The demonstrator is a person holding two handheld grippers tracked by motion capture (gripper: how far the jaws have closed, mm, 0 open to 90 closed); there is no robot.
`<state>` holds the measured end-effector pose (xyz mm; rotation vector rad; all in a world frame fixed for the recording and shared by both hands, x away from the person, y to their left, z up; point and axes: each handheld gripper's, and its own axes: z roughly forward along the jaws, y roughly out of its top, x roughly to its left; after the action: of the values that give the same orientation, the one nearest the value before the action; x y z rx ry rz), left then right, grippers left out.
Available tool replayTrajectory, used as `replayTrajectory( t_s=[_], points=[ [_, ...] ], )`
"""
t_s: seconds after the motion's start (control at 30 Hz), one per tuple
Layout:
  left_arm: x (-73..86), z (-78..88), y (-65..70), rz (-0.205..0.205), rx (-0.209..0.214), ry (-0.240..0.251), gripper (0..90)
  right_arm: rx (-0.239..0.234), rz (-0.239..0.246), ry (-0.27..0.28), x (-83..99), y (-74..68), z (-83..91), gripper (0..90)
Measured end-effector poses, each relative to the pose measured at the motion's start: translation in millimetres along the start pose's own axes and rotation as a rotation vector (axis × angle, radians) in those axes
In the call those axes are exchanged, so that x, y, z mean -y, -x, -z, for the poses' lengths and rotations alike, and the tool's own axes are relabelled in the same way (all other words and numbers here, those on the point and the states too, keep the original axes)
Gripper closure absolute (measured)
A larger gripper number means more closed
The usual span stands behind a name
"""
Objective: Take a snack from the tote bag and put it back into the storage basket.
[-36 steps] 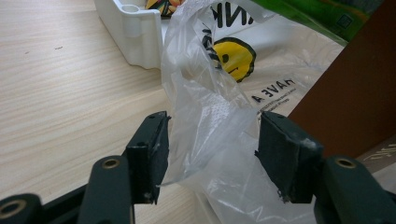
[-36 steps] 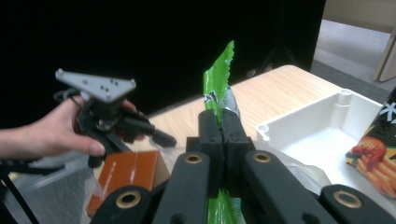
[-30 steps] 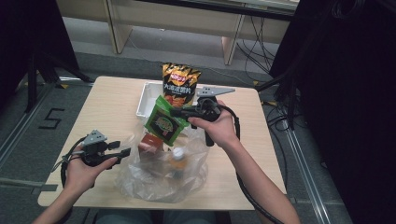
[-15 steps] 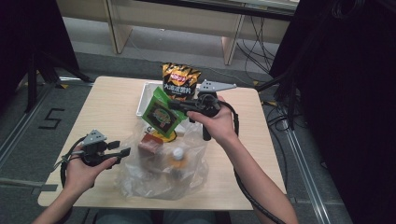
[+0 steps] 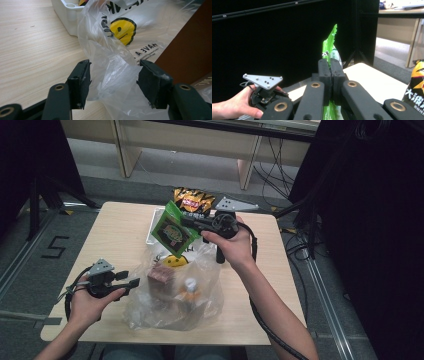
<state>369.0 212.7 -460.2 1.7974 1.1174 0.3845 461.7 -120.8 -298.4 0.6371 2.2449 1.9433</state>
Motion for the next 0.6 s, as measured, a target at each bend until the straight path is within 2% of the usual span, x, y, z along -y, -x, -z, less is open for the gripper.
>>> replayTrajectory(
  t_s=[0.13,0.27,0.3,0.33,0.5,0.6],
  points=[
    [-0.6,0.3,-0.3,-0.003,0.001,0.007,42.9,-0.008,-0.018,0.010,-1.4,-1.2,0.0,90.0],
    [-1.6,2.3,-1.3,-0.001,-0.005,0.016,42.9,0.007,-0.009,-0.015,5.3,0.4,-3.9,90.0],
    [-1.4,2.2,-1.1,0.009,-0.006,0.019,42.9,0.007,-0.032,-0.036,7.8,-0.3,-4.3,90.0],
    [-1.3,2.4,-1.2,0.007,-0.006,0.017,42.9,0.003,-0.032,-0.037,10.6,0.4,-6.0,90.0],
    [-1.5,1.9,-1.3,-0.003,-0.005,0.012,42.9,0.018,-0.008,-0.102,22.4,2.5,-14.1,90.0],
    [-1.1,1.8,-0.9,0.000,-0.005,0.011,42.9,0.015,0.010,-0.115,26.2,3.3,-19.3,90.0]
  ],
)
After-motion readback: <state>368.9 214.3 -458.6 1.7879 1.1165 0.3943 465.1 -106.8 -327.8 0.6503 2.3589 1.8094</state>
